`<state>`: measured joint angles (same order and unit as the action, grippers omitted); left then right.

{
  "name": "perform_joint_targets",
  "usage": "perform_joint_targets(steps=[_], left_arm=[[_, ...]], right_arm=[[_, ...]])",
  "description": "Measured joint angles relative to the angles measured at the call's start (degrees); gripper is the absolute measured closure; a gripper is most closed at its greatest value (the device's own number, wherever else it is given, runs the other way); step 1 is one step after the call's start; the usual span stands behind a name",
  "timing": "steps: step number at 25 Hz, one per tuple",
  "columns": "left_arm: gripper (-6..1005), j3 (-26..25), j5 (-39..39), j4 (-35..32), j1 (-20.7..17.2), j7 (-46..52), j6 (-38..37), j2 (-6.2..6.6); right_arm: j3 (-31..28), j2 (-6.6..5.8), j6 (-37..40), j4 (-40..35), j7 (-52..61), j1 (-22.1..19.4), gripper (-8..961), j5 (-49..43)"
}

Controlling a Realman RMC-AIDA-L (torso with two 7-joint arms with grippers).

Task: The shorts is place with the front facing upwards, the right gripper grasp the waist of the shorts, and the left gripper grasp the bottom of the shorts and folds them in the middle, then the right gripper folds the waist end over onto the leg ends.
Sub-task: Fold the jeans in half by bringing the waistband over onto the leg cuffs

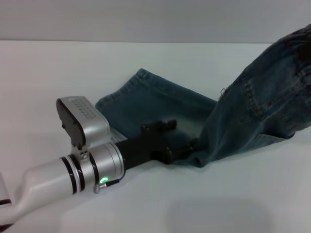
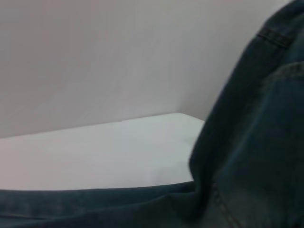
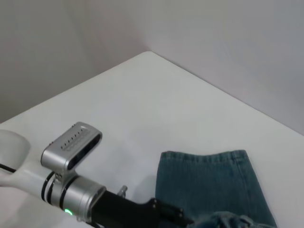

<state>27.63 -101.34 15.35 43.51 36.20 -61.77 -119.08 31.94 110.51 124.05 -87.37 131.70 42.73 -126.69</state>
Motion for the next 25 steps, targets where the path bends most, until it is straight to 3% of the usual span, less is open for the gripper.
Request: perform_joint_targets(steps=[10,25], left_arm=[[185,-10.22,-13.91,3.82,-0.77,0.00,0.43,0.00],[185,-18.52,-24.23,9.47,-2.00,0.01,3.33,0.00]], right_arm=[[2.41,0.32,-2.62,4.83,-0.92,1.13,916,1.52],[6.97,-0.08,-5.86,14.92,-3.66,5.50,917,1.29]])
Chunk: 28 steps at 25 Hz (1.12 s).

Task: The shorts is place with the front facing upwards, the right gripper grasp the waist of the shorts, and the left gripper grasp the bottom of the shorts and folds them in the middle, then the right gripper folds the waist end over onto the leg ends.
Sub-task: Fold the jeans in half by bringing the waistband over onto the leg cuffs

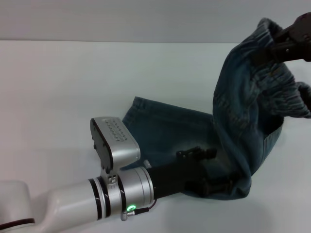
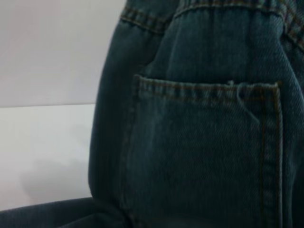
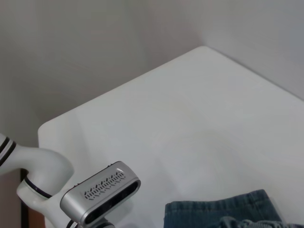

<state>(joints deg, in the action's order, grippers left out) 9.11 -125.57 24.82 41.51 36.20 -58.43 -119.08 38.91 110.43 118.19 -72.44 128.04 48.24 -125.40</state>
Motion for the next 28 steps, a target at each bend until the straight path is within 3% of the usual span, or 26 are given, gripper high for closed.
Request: perform_joint_targets(steps=[9,17,23,28], left_arm=[[185,-3.45,-1.16,0.43,-1.94,-0.83,0.23,0.43],[185,-5.67,-1.16,-10.14,-2.85,3.25,-0.54,1.10],[185,-8.44,-0.72,-19.27,-3.00,7.40,-2.36,1.13],[185,-15.95,-0.70,-25.26,-3.77,7.49,-6.68,1.24]], right_arm=[[3.82,-0.12,-2.04,2.83,-0.80,0.86,917,-0.33],[5.55,-0.16,-2.17,5.00,-1.02,1.14,916,-0.46],[7.06,0.72,-3.81,7.08,-1.48,1.48,917,-0.29],[9.52,2.46,-7.33,10.35,-3.51,1.98,917,-0.30]])
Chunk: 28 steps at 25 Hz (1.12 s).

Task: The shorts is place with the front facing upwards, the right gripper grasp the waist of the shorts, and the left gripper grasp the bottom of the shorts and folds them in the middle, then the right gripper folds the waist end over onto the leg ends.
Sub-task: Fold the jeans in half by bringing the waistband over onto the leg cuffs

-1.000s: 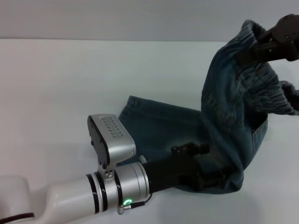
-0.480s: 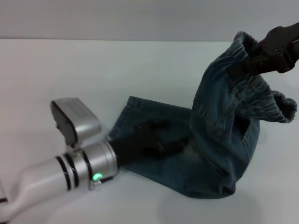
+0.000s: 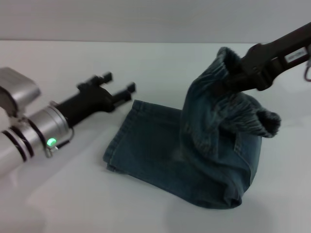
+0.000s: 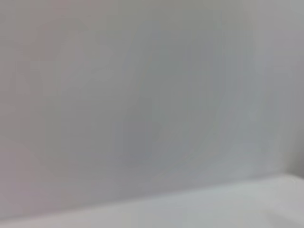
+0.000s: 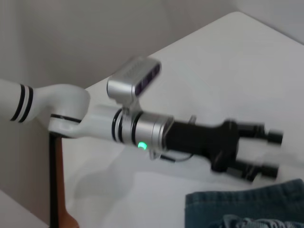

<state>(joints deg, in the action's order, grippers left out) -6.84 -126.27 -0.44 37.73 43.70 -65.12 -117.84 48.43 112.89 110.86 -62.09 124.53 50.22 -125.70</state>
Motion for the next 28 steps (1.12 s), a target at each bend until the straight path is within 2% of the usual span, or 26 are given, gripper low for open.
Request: perform_joint_targets(steps=[4,8,12,16,24,28], left_arm=[[185,-4.59,0.05,-2.99,-0.73,0.01,-2.95,0.16],[185,-6.21,0.17,-4.43,-1.42,-0.05,-4.33,0.17],[185,-6.43,0.16,-4.72,-2.03,-0.56,-4.55,0.16],[185,-6.67,0.16,-4.75,-2.37,-0.68,-4.58,0.16],[185,-6.78,0.14,-4.81,-2.75,-0.82,-4.60,0.12],[185,-6.78,0.14,-4.84,-3.02,-0.86,-4.63,0.09]], right_arm=[[1.59,1.47,-2.47,2.53,-1.72,0.83,917,-0.08],[4.71,3.04,-5.63,4.46,-2.81,1.56,916,-0.10],[9.34,3.90,-9.77,7.38,-2.89,2.54,904,-0.13],[12.99,4.19,-13.03,10.09,-2.90,3.64,879,-0.17],[14.09,4.58,-13.61,10.24,-4.27,3.88,665,-0.17],[14.96,4.54,-8.78,9.65,-4.62,3.88,476,-0.30]])
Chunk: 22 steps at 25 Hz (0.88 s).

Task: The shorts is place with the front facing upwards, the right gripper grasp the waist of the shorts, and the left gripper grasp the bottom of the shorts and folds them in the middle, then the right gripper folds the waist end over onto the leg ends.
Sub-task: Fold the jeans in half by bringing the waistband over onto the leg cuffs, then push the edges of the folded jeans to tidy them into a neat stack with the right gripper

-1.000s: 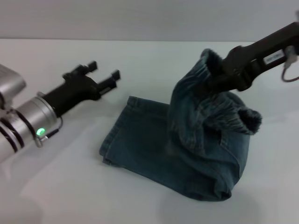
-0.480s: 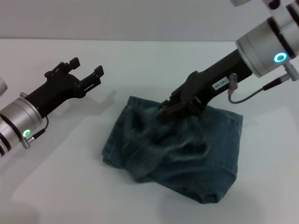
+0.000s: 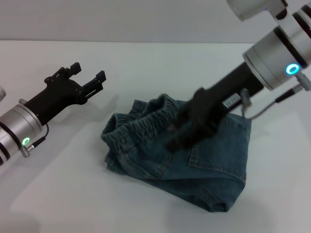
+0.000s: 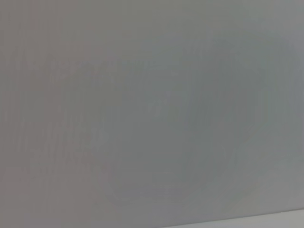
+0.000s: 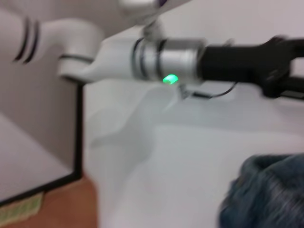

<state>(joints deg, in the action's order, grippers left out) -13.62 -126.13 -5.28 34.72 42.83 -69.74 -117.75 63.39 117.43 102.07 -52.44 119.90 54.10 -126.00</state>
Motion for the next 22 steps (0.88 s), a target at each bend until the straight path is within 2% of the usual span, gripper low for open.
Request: perform_joint_targets(steps=[1,5,10,14,19,22], left_arm=[[185,0.00,0.00,0.00,-0.02,0.00,0.01,0.00],[185,0.00,0.00,0.00,-0.09,-0.01,0.18,-0.01],[185,-0.49,0.12,0.01,-0.03,-0.04,-0.04,-0.01],[185,-0.68,0.13,0.00,0.03,-0.04,-0.01,-0.02],[185,-0.72,0.15,0.01,0.05,-0.04,0.43,-0.05],[185,-0.78,0.21,0.09,0.00,-0.04,0.76,-0.09]], right_arm=[[0.34,-0.03,1.50,-0.43,-0.14,-0.01,429,-0.15],[2.06,0.27,3.46,-1.03,-0.16,-0.36,420,-2.31],[4.70,1.31,-1.44,4.54,-1.17,-0.16,416,-5.71],[7.63,1.43,-4.36,8.01,-1.77,0.09,416,-5.48],[11.01,1.48,-3.97,9.20,-1.85,-0.53,416,-5.42],[11.14,1.47,-3.74,9.65,-1.85,-0.73,416,-5.55]])
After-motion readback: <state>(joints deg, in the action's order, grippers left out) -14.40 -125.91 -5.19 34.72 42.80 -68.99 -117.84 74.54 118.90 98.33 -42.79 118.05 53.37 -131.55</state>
